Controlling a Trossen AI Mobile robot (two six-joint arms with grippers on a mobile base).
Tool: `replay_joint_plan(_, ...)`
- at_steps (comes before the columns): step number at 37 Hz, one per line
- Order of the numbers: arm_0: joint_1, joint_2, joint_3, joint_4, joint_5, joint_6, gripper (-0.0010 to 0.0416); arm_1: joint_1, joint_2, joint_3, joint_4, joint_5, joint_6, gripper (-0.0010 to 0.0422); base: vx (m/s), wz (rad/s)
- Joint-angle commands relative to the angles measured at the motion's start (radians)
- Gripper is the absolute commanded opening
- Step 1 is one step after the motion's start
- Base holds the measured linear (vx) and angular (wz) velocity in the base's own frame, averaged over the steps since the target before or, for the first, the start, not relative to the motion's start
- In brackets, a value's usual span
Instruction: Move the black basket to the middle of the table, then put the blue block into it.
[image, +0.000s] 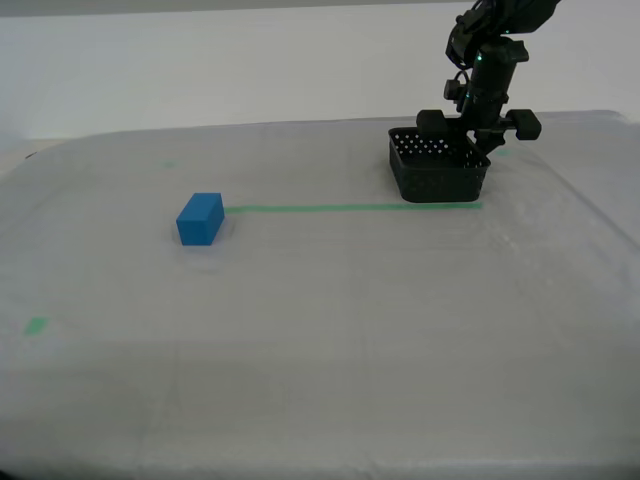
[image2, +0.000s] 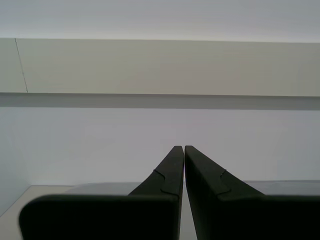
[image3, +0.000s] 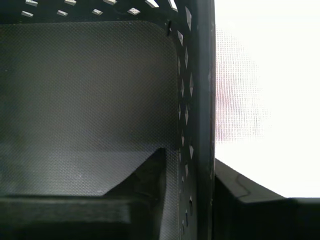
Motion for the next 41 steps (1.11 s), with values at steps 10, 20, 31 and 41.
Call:
replay_joint_plan(10,0.001,-0.001,0.0,0.002,0.003,0.005,0.0002,0.0,0.0,0.001,0.003,-0.001,0.002,0.0,0.0,0.0)
replay_joint_plan(20,0.002,-0.007,0.003,-0.004,-0.006,0.038,-0.0001,0.0,0.0,0.001,0.003,-0.001,0.002,0.0,0.0,0.0)
replay_joint_plan(31,0.006,-0.114,0.01,-0.05,-0.008,0.029,-0.0001,0.0,0.0,0.001,0.003,-0.001,0.002,0.0,0.0,0.0)
replay_joint_plan(41,0.034,-0.225,-0.003,-0.136,-0.003,0.038,-0.0001,0.0,0.0,0.001,0.003,-0.001,0.002,0.0,0.0,0.0)
